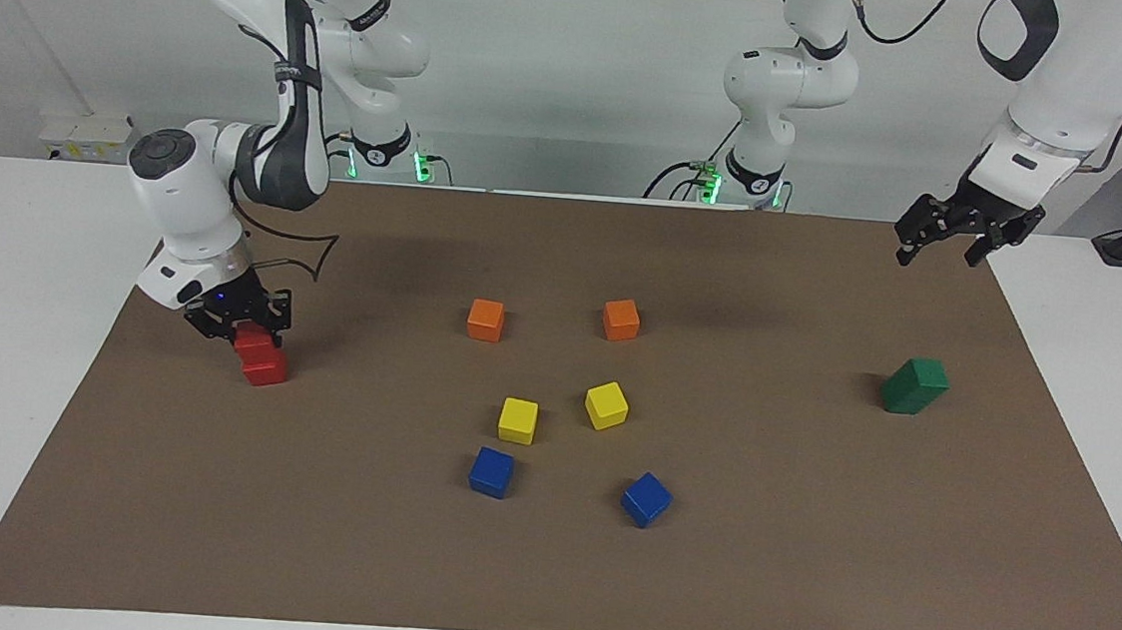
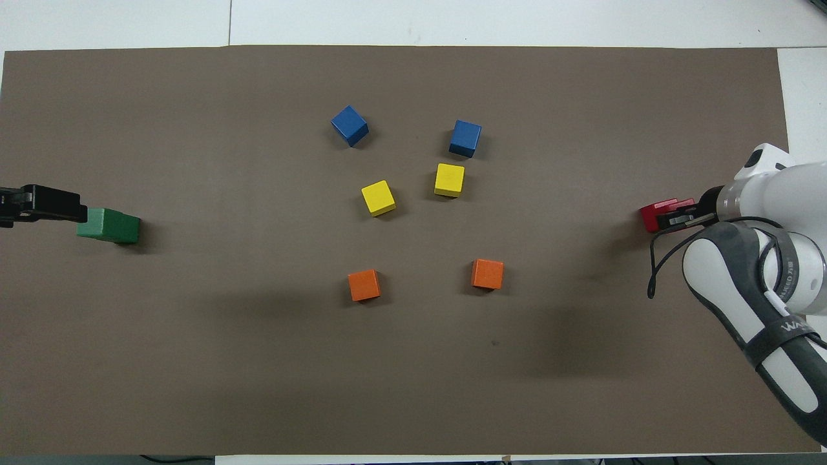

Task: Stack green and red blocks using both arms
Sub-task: 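Release the red cube on the red cube with the right gripper and withdraw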

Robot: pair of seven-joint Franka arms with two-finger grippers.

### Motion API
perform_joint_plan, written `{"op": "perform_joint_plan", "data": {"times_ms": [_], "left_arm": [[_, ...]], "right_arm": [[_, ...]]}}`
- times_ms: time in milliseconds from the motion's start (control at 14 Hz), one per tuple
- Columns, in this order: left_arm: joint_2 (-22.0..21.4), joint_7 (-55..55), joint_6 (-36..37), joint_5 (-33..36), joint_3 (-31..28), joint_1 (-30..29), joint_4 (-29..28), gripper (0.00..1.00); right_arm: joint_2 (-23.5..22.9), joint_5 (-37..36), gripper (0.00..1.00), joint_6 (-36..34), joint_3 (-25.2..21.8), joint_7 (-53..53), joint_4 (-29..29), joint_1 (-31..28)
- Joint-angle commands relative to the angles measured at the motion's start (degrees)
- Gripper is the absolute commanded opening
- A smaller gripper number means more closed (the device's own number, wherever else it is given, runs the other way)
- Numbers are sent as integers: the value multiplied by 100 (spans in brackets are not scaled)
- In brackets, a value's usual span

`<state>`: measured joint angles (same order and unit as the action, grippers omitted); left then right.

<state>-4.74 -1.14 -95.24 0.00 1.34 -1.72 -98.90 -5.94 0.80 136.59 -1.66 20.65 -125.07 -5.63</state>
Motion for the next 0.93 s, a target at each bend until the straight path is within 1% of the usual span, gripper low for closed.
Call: {"op": "perform_joint_plan", "data": {"times_ms": [0,430,573,645,717,860], "left_arm": [[61,53,-30,-27,-72,84,117,100],[43,17,-12,-27,-72,49,99,100],[43,17,-12,-27,-72,49,99,100],[43,17,-3,-27,-72,49,99,100],[43,17,-3,-27,-72,49,99,100],[35,26,-3,-27,-72,57,90,100]], "right_arm": [[-4,52,0,158,34,-26,-53,-61],[-4,43,0,158,26,-26,-44,-61],[-13,52,49,158,25,-44,-44,-52],[-13,52,61,158,34,-44,-44,-61],[-13,52,68,166,26,-35,-44,-61],[-13,52,75,158,25,-35,-35,-61]]}}
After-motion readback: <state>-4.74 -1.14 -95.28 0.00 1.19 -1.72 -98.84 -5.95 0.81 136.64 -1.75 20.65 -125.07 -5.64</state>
